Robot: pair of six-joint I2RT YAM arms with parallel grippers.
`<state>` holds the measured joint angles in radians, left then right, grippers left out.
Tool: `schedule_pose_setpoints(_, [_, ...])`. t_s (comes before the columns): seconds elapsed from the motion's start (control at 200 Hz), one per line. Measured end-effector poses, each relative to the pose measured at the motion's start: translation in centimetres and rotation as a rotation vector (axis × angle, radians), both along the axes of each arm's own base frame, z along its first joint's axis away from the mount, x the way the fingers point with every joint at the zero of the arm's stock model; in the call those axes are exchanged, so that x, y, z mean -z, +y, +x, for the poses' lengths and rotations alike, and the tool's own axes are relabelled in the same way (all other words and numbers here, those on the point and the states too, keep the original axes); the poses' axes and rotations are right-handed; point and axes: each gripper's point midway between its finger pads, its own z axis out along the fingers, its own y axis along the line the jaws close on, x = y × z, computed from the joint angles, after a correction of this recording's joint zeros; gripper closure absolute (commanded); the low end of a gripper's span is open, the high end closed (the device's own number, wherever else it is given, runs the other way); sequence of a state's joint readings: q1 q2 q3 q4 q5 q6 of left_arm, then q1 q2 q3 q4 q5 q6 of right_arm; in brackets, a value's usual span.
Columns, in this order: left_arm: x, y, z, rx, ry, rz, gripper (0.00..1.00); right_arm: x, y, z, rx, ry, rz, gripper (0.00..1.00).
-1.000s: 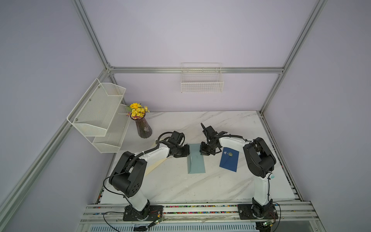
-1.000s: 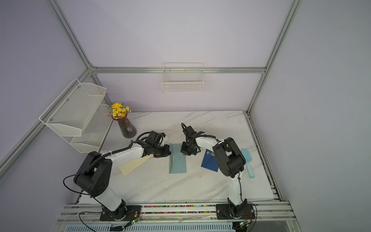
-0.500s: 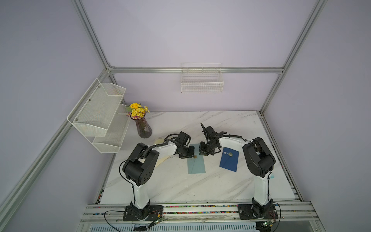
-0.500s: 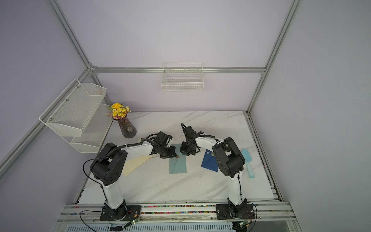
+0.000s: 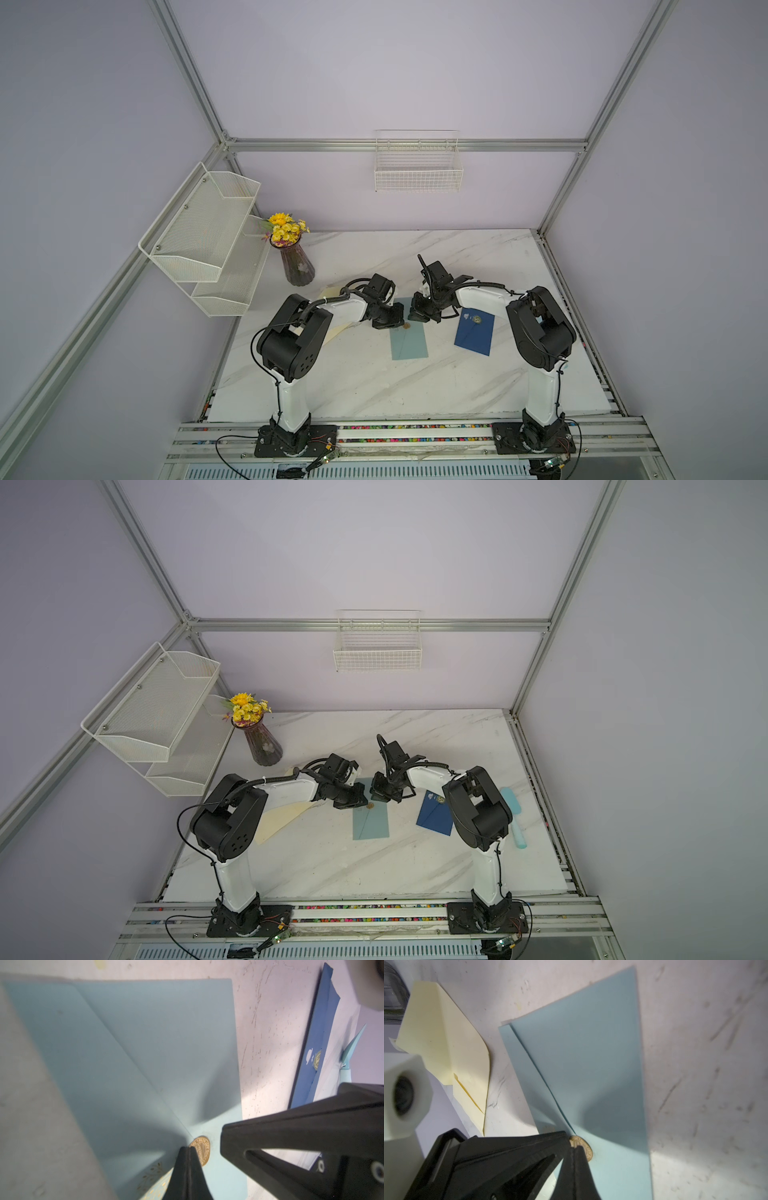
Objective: Fold the letter paper in half and place it into the envelope
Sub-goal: Fold the envelope flap on the envelope.
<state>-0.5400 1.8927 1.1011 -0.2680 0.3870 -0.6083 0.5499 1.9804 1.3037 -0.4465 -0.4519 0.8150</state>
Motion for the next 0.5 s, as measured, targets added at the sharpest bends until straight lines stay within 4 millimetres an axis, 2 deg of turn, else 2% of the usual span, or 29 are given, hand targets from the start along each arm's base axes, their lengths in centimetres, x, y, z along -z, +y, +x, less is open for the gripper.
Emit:
schedule_pose_setpoints(0.155, [0.0, 0.0, 0.0, 0.000, 0.000, -0.001, 1.00, -0.1, 0.5, 0.0, -0.004, 0.001, 0.021, 1.00])
schedule_pose_setpoints(0.34, [0.0, 0.0, 0.0, 0.000, 0.001, 0.000, 1.00, 1.7, 0.5, -0.3, -0.018, 0.022, -0.002, 1.00])
schedule_pose_setpoints(0.5, [0.0, 0.0, 0.0, 0.001, 0.001, -0.001, 1.00, 1.9, 0.3, -0.3, -0.050, -0.004, -0.020, 1.00])
